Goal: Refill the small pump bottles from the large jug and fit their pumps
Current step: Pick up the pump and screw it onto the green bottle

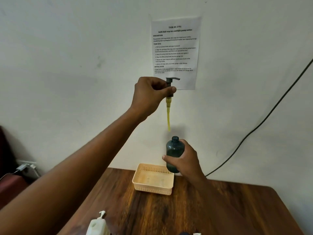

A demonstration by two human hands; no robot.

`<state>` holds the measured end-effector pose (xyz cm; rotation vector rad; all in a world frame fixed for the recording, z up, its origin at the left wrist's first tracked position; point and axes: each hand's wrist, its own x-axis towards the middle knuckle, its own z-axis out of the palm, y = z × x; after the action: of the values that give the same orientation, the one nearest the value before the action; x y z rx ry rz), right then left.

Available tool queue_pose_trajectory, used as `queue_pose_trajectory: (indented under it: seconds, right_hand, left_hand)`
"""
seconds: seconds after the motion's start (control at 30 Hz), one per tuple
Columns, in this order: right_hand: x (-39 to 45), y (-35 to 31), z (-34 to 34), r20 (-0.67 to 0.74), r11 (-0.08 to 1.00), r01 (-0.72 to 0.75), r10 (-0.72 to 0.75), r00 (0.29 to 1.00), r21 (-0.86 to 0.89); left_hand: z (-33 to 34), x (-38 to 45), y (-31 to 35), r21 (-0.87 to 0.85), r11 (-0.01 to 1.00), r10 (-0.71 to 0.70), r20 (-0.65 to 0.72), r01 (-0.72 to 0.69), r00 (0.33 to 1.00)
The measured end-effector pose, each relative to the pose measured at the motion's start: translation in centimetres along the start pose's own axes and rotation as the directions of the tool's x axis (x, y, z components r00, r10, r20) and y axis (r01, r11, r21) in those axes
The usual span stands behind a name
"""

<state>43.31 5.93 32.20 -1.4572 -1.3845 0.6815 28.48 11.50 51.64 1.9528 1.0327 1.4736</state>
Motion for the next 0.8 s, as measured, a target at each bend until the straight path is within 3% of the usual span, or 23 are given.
queue_pose_trajectory:
  seconds: [0.8]
  right_hand:
    - [0.7, -3.0, -1.2, -0.060, 0.995, 0.066, -0.071, 0.996, -0.070]
  left_hand:
    - [3.6, -6.1, -2.0, 0.006, 0.998, -0.057, 0.071, 0.056, 0.996]
